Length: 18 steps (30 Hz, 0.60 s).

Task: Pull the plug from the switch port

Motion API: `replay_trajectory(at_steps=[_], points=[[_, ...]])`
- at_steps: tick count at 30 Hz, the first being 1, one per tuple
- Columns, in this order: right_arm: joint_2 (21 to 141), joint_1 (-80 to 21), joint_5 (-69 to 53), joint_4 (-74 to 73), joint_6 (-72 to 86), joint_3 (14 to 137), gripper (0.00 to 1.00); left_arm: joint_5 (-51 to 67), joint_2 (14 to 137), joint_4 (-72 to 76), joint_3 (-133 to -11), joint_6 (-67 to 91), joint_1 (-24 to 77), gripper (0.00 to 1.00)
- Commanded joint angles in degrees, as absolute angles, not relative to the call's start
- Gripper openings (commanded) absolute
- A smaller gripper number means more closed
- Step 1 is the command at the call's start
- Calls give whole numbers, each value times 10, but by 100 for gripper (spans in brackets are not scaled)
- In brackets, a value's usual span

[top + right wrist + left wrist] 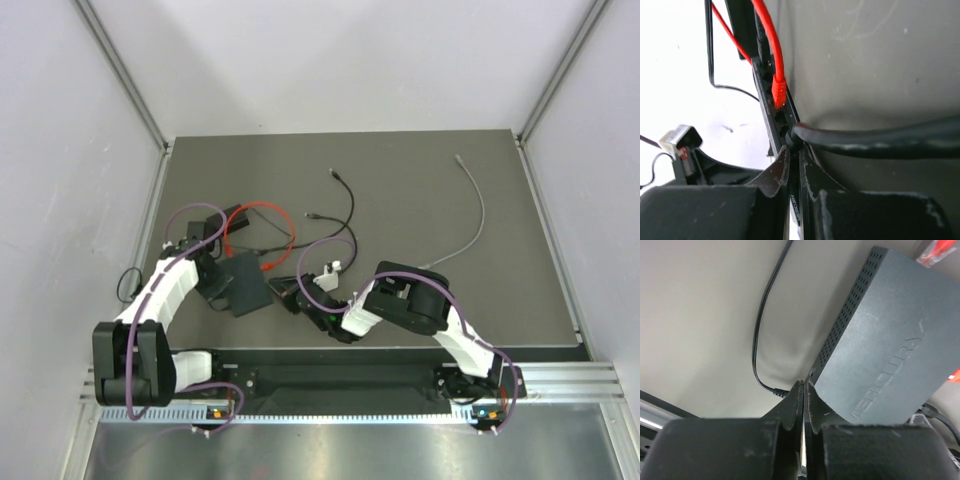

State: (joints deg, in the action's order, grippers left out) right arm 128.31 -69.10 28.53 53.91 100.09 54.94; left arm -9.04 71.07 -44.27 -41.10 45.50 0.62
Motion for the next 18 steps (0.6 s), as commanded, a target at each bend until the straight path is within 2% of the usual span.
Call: replay_trajectory(at_steps=[1, 6, 9, 11, 15, 18], points=[[1283, -694, 257, 476, 1033, 532, 0, -77, 671, -446, -416, 448, 4, 0], [1226, -702, 314, 359, 900, 559, 0, -4, 587, -406, -426, 396, 4, 0], [1224, -710, 320, 320, 861, 583, 0, 89, 554, -360, -428, 366, 4, 0], [1233, -715, 320, 323, 860, 591, 0, 152, 571, -336, -425, 367, 4, 0], [1252, -719, 308, 380, 885, 578, 0, 205, 643, -305, -427, 366, 7, 0], [1253, -719, 304, 388, 878, 577, 0, 197, 678, -294, -436, 353, 17, 0]])
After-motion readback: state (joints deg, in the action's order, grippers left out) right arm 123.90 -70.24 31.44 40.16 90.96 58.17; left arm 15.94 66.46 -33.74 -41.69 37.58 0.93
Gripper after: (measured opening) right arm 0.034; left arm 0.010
